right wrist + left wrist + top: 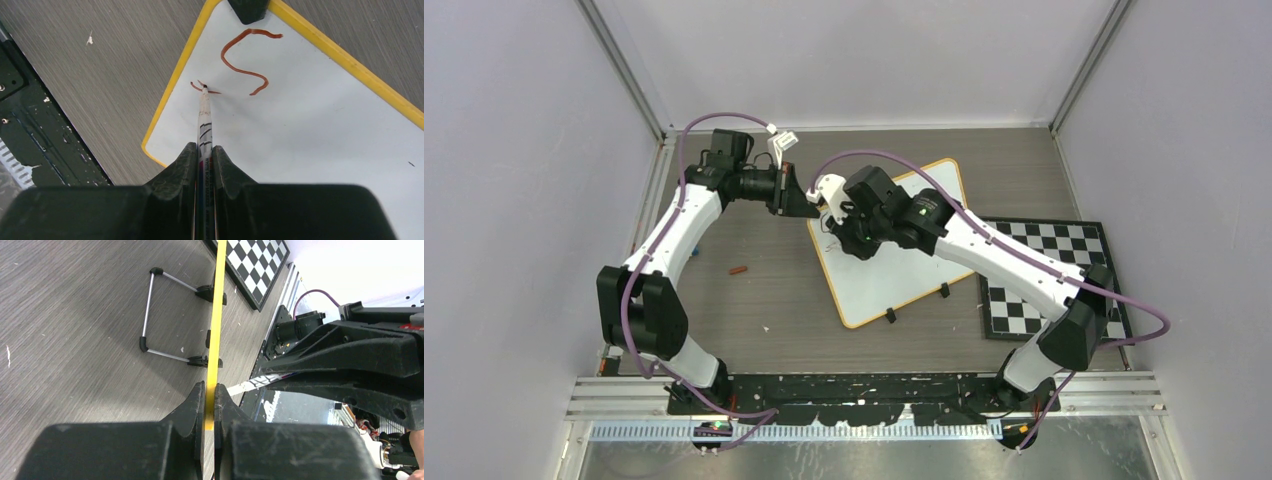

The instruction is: Write a sentence on the whiteboard

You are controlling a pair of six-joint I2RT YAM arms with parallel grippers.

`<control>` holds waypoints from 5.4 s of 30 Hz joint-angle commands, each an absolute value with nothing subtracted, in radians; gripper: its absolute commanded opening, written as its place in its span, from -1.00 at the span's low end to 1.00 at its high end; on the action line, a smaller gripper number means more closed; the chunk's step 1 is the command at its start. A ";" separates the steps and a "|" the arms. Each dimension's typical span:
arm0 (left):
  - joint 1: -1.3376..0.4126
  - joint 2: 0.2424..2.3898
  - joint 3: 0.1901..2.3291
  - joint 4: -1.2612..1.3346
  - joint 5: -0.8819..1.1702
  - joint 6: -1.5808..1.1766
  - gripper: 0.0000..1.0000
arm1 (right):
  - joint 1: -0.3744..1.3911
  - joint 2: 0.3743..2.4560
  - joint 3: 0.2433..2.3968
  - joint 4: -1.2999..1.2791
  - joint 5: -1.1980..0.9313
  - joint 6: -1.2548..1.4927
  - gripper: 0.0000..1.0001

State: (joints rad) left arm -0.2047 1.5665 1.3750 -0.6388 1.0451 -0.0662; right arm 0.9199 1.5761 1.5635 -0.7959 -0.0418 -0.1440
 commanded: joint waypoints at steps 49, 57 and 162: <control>-0.207 1.523 1.362 -0.636 1.037 -0.054 -1.00 | 0.787 1.505 1.546 -0.741 -0.045 -0.113 -0.99; -0.209 1.522 1.360 -0.636 1.034 -0.051 -1.00 | 0.794 1.481 1.490 -0.747 -0.074 -0.100 -0.99; -0.215 1.521 1.356 -0.637 1.029 -0.038 -1.00 | 0.715 1.497 1.566 -0.813 -0.063 -0.103 -0.99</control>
